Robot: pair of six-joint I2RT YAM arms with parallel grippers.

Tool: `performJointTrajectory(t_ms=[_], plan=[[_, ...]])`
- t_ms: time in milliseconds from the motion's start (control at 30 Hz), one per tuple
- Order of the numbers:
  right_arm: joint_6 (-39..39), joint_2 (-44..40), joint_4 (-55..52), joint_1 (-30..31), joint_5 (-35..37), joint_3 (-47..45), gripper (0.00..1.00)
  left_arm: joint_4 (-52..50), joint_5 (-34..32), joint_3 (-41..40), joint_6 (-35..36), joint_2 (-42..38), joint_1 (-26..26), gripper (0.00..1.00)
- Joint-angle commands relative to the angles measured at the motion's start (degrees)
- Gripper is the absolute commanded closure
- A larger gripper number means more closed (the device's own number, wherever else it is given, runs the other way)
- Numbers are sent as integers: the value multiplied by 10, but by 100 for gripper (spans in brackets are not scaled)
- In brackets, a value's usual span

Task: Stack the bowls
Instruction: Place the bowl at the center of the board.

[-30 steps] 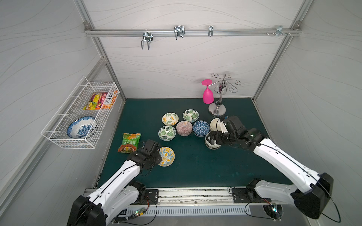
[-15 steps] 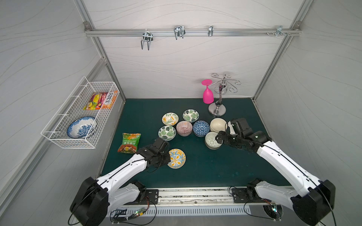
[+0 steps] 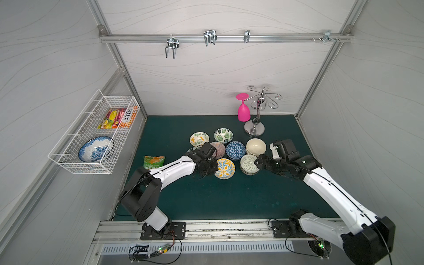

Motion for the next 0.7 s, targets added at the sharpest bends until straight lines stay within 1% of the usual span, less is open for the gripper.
performJointTrajectory(t_ms=[0, 467, 533, 667], plan=[[-11, -11, -23, -6, 0, 14, 1, 36, 23, 36, -13, 18, -4, 100], [-13, -1, -27, -12, -7, 28, 1, -13, 3, 69, -6, 72, -7, 100], [-13, -3, -27, -11, -5, 28, 1, -9, 10, 70, -5, 75, -7, 100], [-13, -5, -31, -11, -6, 33, 1, -17, 4, 76, -3, 76, -8, 100]])
